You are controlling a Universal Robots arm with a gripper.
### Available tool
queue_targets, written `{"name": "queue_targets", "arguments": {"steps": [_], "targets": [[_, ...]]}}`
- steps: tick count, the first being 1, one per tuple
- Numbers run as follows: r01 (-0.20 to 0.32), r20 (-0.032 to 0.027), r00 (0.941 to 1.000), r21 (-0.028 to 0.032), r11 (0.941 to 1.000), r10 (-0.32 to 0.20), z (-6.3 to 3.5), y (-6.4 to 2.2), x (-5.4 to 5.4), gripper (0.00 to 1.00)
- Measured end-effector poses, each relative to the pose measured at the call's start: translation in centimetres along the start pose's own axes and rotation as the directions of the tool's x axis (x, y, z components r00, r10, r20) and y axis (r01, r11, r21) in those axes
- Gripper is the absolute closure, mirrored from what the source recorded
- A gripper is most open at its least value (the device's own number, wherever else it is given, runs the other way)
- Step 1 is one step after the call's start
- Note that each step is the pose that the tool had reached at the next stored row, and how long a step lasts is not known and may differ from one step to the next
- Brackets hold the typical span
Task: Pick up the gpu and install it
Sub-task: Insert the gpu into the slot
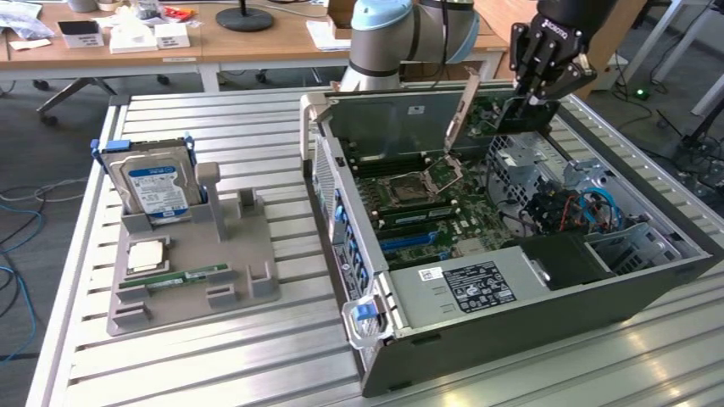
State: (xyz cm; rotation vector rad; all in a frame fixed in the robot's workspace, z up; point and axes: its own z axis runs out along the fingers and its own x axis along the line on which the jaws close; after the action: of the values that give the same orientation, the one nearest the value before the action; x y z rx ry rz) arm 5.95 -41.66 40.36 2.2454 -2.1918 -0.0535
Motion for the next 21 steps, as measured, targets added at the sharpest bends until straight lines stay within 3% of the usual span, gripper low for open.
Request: {"name": "queue_targets", "arguments": {"steps": [12, 14, 18, 21], "targets": [[0.024, -0.0006, 0.9997, 0.0009, 0.9997, -0.024, 0.56, 0.4, 0.0, 0.74], [0.025, -0.0007, 0.9997, 0.0036, 0.9997, -0.025, 0.62, 0.67, 0.0, 0.74], [0.027, -0.0015, 0.9996, 0.0153, 0.9995, -0.027, 0.98, 1.26, 0.0, 0.74], [0.027, -0.0018, 0.9996, 0.0171, 0.9995, -0.027, 1.05, 1.42, 0.0, 0.74]]}}
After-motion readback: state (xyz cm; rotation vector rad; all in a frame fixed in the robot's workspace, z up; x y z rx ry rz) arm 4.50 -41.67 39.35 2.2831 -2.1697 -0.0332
